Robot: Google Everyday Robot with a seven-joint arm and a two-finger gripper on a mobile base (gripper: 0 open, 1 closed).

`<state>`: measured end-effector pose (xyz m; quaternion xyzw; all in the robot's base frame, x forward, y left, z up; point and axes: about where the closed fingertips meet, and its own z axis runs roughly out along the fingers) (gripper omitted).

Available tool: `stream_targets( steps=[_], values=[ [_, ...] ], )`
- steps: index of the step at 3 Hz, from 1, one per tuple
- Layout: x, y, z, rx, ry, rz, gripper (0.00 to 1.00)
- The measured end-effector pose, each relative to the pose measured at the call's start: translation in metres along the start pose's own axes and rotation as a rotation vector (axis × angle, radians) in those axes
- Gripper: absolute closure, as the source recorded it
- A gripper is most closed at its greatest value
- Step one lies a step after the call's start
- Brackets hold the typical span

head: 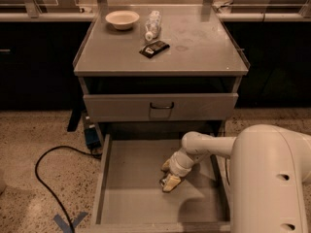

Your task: Pick redbull can from middle drawer and place on counter

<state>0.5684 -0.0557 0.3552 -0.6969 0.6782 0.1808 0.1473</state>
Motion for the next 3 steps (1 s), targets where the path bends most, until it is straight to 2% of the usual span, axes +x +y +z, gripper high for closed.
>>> stream_targets(
  steps=[1, 2, 3],
  values=[
    [0.0, 0.0, 0.0001, 0.0, 0.0, 0.0, 0.38],
    [0.0, 0.0, 0.0001, 0.0, 0.0, 0.0, 0.16],
    [0.0001, 0.0004, 0.0005, -0.001, -0.001, 0.001, 0.0]
  ],
)
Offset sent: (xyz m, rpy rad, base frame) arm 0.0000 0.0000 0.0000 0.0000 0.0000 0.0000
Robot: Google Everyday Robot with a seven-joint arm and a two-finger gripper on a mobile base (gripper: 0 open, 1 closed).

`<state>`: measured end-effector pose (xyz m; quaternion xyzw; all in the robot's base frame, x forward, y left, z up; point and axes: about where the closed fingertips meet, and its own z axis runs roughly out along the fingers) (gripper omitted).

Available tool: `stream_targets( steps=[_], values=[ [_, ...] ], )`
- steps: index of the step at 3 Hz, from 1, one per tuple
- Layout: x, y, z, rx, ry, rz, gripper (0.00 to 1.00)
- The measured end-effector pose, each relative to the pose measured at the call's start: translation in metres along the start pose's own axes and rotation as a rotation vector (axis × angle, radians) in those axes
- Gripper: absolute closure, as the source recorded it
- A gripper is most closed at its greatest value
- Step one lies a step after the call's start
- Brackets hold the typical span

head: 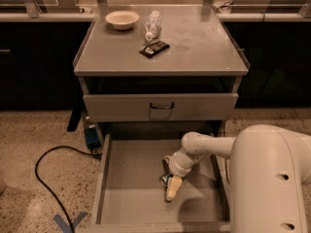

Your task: Pick redbull can from middle drawer and place on counter

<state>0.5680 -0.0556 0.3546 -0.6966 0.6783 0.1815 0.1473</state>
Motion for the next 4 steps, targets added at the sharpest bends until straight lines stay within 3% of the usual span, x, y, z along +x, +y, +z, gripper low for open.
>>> stream_targets(
  steps=[2, 3, 4],
  values=[
    [0.008, 0.001, -0.012, 0.014, -0.048, -0.028, 0.0],
    [0.005, -0.006, -0.028, 0.006, -0.017, -0.102, 0.0],
    [-0.006, -0.013, -0.045, -0.007, 0.066, -0.193, 0.0]
  ],
)
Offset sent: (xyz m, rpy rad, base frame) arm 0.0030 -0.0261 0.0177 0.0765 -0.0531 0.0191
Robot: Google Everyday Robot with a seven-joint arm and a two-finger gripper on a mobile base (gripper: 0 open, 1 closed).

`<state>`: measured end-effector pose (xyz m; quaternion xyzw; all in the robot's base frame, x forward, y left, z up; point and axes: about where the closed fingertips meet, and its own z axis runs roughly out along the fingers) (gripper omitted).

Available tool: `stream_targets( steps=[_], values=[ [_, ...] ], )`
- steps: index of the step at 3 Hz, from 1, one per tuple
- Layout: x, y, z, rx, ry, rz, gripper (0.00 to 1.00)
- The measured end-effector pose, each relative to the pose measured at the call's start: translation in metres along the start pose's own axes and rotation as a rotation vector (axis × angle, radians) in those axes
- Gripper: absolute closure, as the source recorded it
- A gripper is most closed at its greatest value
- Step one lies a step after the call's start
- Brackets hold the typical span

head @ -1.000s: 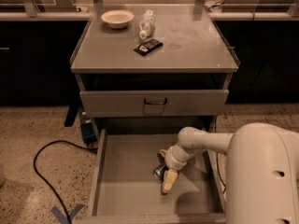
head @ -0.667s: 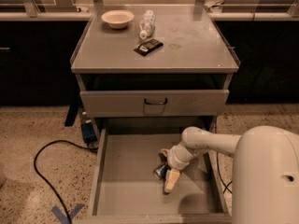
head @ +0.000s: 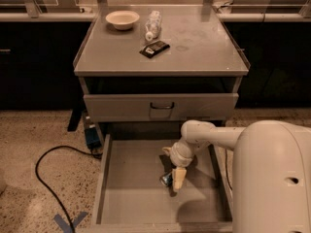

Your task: Pick redbull can from middle drawer and place on counter

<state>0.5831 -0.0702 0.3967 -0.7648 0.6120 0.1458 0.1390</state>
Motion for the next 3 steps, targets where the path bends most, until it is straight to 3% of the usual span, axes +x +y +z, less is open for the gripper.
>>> stream_targets(
  steps=[1, 2, 3],
  values=[
    [-0.003, -0.006, -0.001, -0.019, 0.056, -0.041, 0.0],
    [-0.002, -0.007, 0.008, -0.031, 0.055, -0.041, 0.0],
    [0.005, -0.004, 0.02, -0.037, 0.011, -0.004, 0.0]
  ],
)
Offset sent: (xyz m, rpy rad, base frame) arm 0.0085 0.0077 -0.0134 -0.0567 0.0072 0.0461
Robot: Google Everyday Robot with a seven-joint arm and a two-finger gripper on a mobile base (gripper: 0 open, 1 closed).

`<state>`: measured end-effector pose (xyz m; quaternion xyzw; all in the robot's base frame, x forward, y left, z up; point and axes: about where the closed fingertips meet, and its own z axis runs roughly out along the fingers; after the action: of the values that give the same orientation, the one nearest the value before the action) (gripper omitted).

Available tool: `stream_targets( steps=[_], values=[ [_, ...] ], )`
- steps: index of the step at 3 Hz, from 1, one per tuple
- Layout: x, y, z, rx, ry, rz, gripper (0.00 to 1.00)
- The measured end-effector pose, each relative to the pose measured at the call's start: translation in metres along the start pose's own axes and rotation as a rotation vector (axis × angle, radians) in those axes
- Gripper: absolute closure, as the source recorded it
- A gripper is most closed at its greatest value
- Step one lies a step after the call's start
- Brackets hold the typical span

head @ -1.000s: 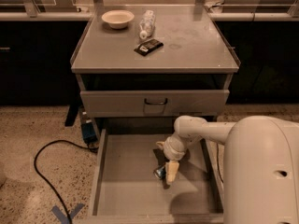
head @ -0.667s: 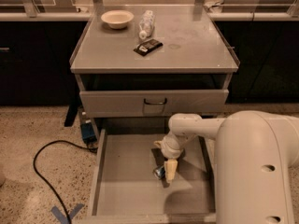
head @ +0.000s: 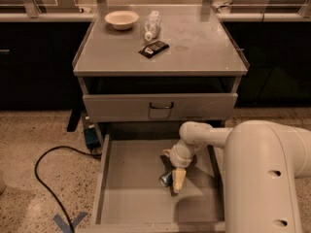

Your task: Pick redbull can from middle drawer and place on counter

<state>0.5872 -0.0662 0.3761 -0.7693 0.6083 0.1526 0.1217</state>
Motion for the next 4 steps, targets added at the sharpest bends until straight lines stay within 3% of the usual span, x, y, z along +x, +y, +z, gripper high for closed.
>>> stream_targets(
  steps=[2, 3, 4],
  values=[
    [0.0114, 0.0034, 0.0193, -0.022, -0.044, 0.048, 0.0],
    [0.0115, 0.0034, 0.0197, -0.022, -0.045, 0.049, 0.18],
    [0.0115, 0.0034, 0.0198, -0.023, -0.045, 0.049, 0.43]
  ],
)
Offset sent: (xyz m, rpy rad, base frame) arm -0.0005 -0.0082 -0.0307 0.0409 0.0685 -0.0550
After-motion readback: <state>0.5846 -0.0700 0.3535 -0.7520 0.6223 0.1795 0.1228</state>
